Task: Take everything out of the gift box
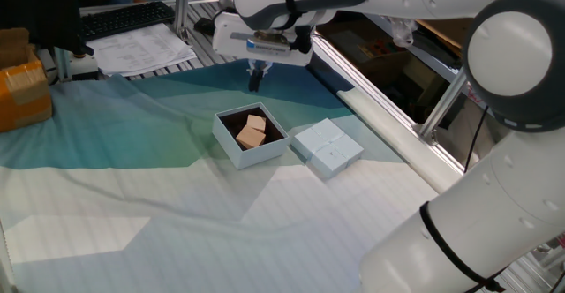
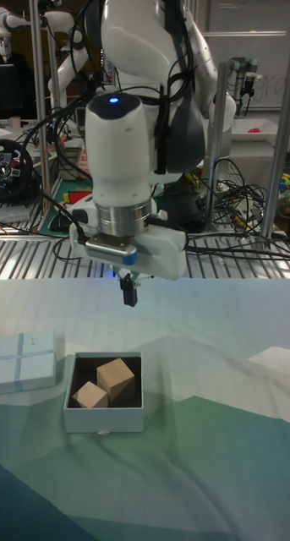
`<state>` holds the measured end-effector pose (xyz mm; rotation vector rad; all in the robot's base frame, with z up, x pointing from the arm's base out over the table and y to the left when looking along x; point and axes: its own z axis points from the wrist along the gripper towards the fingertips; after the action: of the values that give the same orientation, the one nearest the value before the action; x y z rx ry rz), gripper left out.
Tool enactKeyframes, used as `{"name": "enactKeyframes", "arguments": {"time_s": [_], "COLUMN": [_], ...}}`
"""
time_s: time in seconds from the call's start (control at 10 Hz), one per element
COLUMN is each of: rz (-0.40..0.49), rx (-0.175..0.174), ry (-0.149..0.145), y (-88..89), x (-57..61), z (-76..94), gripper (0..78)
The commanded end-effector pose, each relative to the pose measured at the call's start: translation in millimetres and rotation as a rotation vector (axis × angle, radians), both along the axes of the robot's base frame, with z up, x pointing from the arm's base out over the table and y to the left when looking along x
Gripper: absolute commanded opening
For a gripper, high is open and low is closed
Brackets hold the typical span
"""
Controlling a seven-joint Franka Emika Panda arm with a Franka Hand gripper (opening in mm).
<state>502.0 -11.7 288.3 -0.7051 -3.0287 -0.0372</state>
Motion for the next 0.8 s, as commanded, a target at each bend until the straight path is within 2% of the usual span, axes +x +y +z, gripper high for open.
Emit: {"name": "enactKeyframes", "arguments": {"time_s": [0.1, 0.4, 0.8], "rz": [-0.061, -0.094, -0.127], "rx": [0.009, 0.005, 0.006], "ry": [-0.043, -0.049, -0.046], "y": [-5.9, -7.1, -7.3], "x": [2.8, 3.0, 2.8], "z": [-16.6, -28.2, -32.4], "gripper": [0.0, 0.0, 0.0]}}
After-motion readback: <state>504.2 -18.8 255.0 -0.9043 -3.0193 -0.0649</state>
